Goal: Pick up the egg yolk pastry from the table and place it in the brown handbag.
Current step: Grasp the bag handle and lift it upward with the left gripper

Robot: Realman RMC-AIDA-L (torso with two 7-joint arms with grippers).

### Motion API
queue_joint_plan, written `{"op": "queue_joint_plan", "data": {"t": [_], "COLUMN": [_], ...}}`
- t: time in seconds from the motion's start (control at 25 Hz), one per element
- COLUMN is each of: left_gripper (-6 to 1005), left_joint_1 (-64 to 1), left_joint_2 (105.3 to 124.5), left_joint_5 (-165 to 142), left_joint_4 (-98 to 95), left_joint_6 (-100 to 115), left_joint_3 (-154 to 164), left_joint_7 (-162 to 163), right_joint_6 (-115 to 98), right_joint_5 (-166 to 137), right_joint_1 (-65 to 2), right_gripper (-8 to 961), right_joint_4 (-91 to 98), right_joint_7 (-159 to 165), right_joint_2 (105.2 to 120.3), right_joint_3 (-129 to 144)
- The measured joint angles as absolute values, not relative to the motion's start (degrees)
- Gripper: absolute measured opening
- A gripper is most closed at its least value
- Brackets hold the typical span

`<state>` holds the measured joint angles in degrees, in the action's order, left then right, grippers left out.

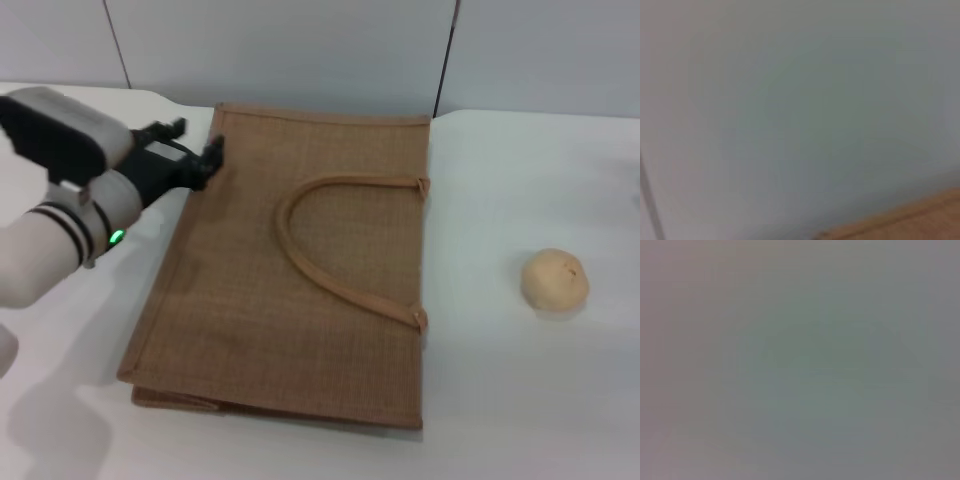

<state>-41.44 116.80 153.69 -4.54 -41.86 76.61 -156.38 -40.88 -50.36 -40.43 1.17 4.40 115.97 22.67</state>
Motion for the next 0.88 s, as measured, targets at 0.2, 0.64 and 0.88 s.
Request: {"op": "queue_joint_plan", "data": {"t": [0.2, 0.64, 0.88], "left_gripper": [564, 564, 564], "left_joint_1": [-43.2, -45.4, -45.8], "left_joint_2": [116.76, 116.68, 116.87], "left_joint_5": [152.2, 152.1, 152.1], "left_joint_4": [-4.7, -7.7, -10.2], "left_joint_6": [-39.1, -33.6, -33.7], "left_joint_3": [82.1, 91.8, 94.4], "left_joint_7": [-153.9, -148.7, -148.3], "right_joint_6": [-39.1, -38.5, -38.3], "right_joint_5": [-50.4, -50.4, -50.4], "right_joint_1": [-40.7, -40.9, -41.0], "right_gripper": [851, 851, 851], "right_joint_4": [1.9, 2.0, 2.3], "right_joint_7": [4.4, 4.3, 4.5], "right_joint_2": [115.9, 115.93, 115.93], "right_joint_3": [22.7, 22.7, 22.7]}}
